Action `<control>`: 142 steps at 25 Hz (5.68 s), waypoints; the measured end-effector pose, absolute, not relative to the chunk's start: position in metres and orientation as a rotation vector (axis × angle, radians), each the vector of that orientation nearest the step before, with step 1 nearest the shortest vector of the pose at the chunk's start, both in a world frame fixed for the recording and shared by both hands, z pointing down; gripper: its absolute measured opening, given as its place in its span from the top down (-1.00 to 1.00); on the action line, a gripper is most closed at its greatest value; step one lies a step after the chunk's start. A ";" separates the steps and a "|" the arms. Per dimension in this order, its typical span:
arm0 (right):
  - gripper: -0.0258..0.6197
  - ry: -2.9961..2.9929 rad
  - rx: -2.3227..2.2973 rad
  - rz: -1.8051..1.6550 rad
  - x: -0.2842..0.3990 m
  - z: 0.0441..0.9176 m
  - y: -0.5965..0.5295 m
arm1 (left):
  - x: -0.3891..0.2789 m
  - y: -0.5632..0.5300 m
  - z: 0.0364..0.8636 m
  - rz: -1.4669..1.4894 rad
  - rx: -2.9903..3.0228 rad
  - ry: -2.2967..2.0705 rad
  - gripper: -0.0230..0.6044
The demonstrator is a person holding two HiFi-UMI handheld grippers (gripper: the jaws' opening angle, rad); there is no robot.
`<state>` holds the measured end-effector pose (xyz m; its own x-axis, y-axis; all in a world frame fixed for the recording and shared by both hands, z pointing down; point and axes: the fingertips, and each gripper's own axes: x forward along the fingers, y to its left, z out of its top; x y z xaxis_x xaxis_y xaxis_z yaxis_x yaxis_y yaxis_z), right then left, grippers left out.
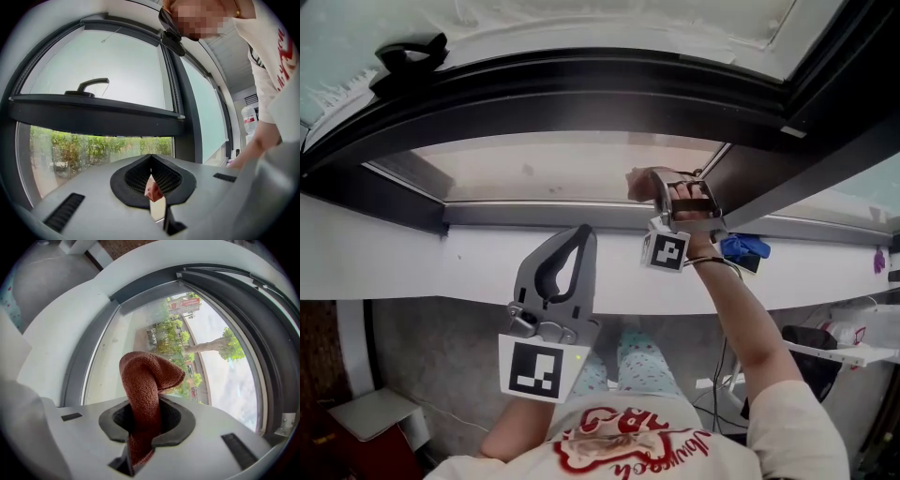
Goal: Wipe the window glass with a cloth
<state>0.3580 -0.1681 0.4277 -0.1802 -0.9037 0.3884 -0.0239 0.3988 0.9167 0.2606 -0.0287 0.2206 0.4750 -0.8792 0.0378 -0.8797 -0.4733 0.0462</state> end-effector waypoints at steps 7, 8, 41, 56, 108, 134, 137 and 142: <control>0.64 -1.584 0.827 -0.935 0.355 0.485 -0.176 | 0.248 -0.032 0.253 0.104 2.581 -1.633 0.86; 0.65 -1.589 0.814 -0.935 0.354 0.493 -0.176 | 0.247 -0.032 0.259 0.115 2.573 -1.635 0.86; 0.64 -1.543 0.588 -0.597 0.370 0.732 -0.186 | 0.226 -0.020 0.369 0.285 2.346 -1.735 0.86; 0.65 -1.689 0.583 -0.315 0.364 0.736 -0.185 | 0.222 -0.012 0.367 0.290 2.371 -1.720 0.86; 0.64 -1.746 0.865 -1.152 0.285 0.396 -0.182 | 0.191 -0.052 0.244 0.085 2.519 -1.771 0.86; 0.65 -1.651 0.747 -1.046 0.284 0.569 -0.184 | 0.185 -0.072 0.343 0.177 2.517 -1.562 0.86; 0.64 -1.648 0.725 -1.045 0.281 0.588 -0.185 | 0.187 -0.074 0.351 0.182 2.522 -1.533 0.86; 0.64 -1.643 0.729 -1.049 0.281 0.614 -0.186 | 0.180 -0.072 0.374 0.211 2.496 -1.533 0.86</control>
<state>0.2808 -0.1858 0.6140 -0.3061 -0.8516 0.4256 0.0280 0.4389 0.8981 0.1801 -0.0719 0.3740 0.4507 -0.8634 0.2269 -0.8926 -0.4400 0.0986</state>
